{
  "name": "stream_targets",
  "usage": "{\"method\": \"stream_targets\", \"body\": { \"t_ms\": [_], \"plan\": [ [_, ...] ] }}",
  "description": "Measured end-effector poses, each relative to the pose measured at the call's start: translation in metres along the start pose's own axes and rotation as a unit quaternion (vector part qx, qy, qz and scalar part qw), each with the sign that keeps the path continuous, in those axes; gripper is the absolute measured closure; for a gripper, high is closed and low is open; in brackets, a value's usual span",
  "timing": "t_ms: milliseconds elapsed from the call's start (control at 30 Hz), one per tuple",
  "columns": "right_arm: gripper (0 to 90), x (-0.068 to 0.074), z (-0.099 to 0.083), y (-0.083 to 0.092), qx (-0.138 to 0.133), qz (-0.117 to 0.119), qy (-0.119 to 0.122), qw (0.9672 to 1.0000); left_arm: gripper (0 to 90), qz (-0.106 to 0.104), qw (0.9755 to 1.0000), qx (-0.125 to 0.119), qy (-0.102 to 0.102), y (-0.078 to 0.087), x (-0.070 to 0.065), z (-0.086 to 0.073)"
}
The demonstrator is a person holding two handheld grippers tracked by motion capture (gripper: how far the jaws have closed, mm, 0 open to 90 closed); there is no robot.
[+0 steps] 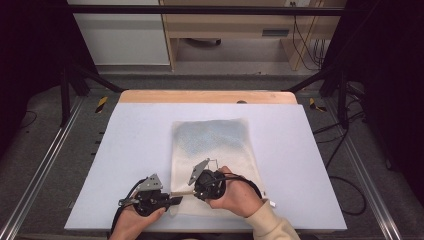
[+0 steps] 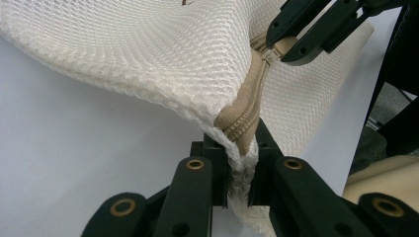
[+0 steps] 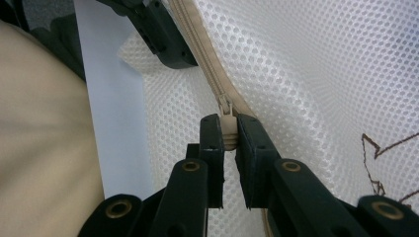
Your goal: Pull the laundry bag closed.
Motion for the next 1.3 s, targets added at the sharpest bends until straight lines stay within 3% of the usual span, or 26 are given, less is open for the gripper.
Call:
{"method": "stream_targets", "body": {
  "t_ms": [1300],
  "plan": [
    [82.2,-0.014,-0.02,0.014,-0.007,-0.006,-0.027,0.9996,82.0,0.001,1.0,-0.001,-0.003,0.001,0.001,0.001]
  ]
}}
Point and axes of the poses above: each handheld gripper's, and its own axes: y roughly backward along the jaws, z roughly out of its top, x roughly to its left, the point moved 8 cm from there along -y, roughly forward along the jaws, and after that the axes turned 15 degrees about -y, right-handed, at the moved point
